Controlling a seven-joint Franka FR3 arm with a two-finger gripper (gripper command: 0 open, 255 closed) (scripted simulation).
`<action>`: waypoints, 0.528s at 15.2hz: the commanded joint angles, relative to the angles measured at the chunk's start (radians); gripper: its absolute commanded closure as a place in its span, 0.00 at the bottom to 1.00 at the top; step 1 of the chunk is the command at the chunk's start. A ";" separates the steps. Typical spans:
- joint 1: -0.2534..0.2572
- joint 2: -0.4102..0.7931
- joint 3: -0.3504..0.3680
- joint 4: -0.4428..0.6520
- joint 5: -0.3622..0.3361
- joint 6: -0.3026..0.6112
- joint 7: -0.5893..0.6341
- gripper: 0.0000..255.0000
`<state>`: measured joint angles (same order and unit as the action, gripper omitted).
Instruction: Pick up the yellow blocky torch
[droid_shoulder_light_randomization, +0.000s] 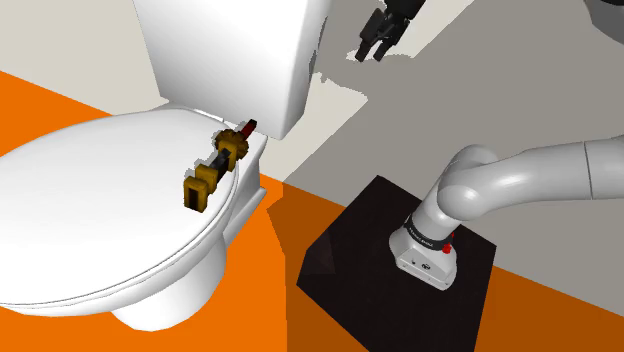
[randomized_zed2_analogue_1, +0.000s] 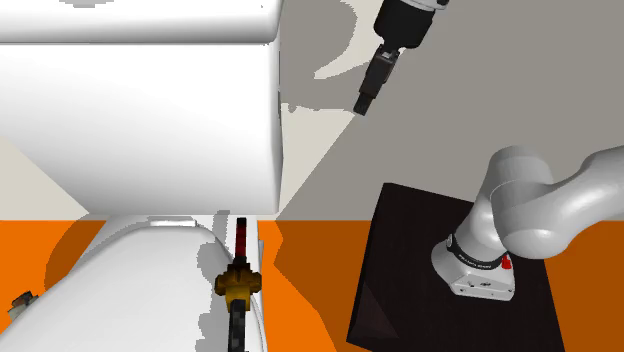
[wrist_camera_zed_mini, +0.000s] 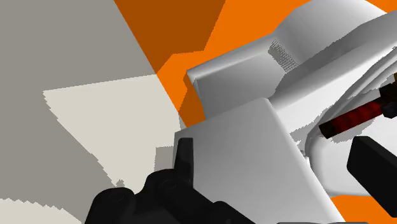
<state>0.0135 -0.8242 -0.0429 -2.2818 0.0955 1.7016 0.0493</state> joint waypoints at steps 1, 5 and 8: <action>0.000 0.000 0.000 0.000 0.000 0.000 0.000 0.00; -0.017 0.004 0.112 -0.052 0.061 0.053 0.193 0.00; -0.028 0.030 0.198 -0.070 0.106 0.097 0.337 0.00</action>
<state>-0.0095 -0.8030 0.1263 -2.3489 0.1863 1.7865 0.3328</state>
